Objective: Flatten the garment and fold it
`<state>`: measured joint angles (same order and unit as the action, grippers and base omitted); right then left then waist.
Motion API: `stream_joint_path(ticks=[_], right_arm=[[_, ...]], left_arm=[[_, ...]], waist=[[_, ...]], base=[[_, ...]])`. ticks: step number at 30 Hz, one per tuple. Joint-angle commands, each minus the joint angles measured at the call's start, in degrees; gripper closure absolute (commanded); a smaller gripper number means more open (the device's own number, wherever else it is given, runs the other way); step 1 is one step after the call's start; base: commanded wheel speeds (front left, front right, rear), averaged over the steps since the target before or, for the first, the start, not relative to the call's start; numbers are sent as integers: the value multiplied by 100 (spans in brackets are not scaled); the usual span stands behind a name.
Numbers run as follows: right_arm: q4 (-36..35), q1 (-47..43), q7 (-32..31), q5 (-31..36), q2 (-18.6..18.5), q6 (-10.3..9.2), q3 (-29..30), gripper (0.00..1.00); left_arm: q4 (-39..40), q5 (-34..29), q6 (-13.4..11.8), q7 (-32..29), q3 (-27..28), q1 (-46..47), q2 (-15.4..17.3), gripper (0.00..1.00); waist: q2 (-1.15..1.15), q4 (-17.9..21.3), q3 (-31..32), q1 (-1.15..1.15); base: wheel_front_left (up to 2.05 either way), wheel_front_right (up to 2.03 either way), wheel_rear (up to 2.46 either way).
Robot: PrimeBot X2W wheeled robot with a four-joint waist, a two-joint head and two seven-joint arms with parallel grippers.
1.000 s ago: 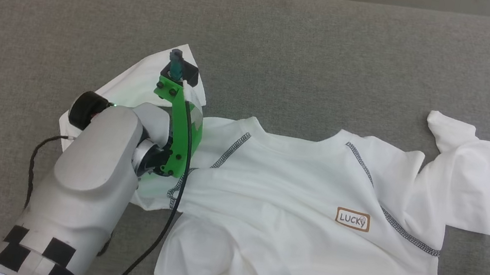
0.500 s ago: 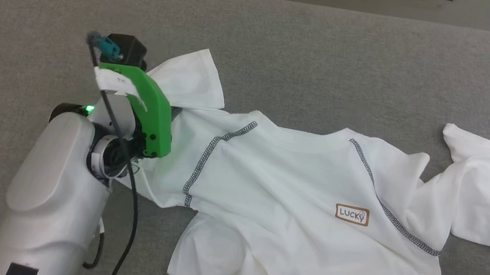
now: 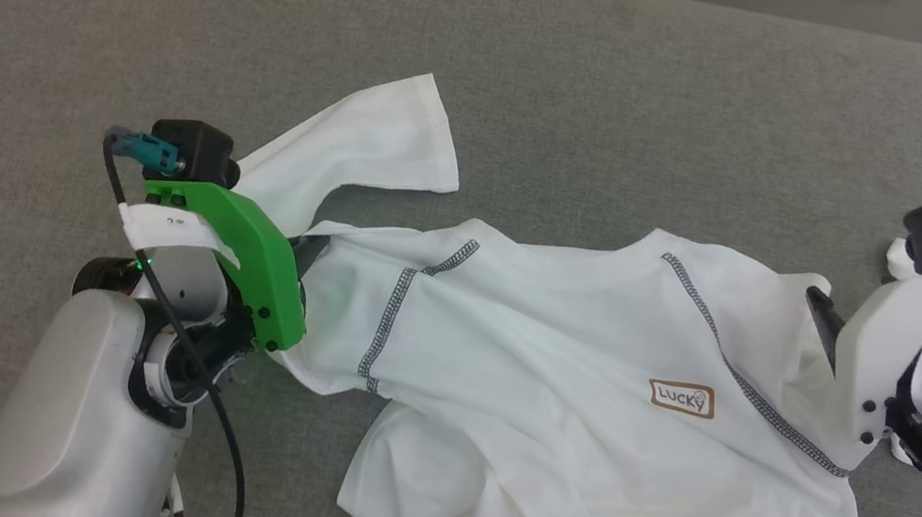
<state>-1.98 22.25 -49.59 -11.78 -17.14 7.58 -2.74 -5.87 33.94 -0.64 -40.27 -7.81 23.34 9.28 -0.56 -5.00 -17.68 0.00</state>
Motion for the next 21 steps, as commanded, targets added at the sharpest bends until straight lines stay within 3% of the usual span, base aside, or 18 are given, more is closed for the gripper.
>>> stream_joint_path(ticks=[1,13,14,15,16,21], right_arm=[[176,167,-98,98,-82,-9,-139,0],[1435,630,-554,112,-463,-9,-1369,0],[1492,629,-609,41,-487,-9,-1420,23],[1521,634,-640,-16,-501,-9,-1456,56],[1535,649,-646,-82,-520,-9,-1494,100],[1547,763,-470,-316,-532,-9,-1381,100]], left_arm=[[58,24,-44,13,-1,-75,-31,100],[126,51,21,153,-153,-14,-157,100],[118,56,26,167,-157,-9,-159,100],[109,55,27,170,-161,-9,-155,100],[105,66,32,185,-160,-5,-160,100],[46,99,75,268,-147,7,-149,100]], waist=[[55,-127,-137,0],[55,-326,-407,0],[55,-327,-413,0],[55,-324,-414,0],[55,-320,-411,0],[55,-267,-280,0]], base=[[0,0,0],[0,0,0],[0,0,0],[0,0,0],[0,0,0],[0,0,0]])
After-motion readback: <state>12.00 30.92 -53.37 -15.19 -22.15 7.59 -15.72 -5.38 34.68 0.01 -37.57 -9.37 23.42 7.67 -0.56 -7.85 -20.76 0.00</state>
